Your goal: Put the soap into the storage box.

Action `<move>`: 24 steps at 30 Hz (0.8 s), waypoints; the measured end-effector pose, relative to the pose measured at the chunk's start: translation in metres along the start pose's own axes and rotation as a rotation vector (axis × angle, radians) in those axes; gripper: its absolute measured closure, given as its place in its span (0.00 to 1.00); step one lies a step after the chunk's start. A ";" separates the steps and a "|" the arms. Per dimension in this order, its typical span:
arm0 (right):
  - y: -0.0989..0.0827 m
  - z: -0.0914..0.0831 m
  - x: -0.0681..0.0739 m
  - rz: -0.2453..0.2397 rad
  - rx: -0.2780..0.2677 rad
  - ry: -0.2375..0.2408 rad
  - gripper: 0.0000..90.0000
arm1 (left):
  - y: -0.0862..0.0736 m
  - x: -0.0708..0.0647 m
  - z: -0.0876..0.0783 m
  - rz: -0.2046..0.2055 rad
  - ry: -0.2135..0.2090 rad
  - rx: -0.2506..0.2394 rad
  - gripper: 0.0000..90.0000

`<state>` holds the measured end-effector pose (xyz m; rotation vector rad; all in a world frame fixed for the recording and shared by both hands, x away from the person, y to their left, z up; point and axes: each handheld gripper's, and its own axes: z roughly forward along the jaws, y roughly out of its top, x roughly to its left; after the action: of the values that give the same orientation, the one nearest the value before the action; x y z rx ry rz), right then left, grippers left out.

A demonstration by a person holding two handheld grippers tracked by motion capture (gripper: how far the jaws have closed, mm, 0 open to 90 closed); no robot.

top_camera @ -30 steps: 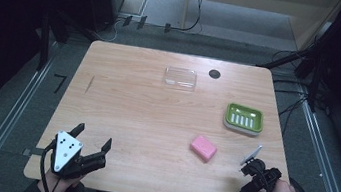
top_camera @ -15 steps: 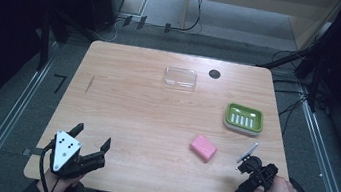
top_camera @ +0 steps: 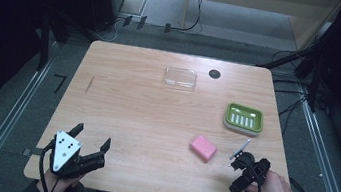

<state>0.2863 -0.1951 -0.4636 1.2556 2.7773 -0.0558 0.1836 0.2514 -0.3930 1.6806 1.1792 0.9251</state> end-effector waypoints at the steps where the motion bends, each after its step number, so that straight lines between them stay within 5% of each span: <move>1: 0.002 -0.001 0.000 -0.001 -0.001 0.000 0.06 | 0.000 0.000 0.000 -0.001 0.000 -0.001 0.15; 24: 0.037 -0.009 0.013 -0.084 -0.048 0.003 0.05 | 0.001 -0.001 0.001 0.006 -0.002 0.003 0.15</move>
<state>0.3050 -0.1597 -0.4561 1.1282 2.8152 0.0058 0.1845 0.2497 -0.3930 1.6880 1.1756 0.9251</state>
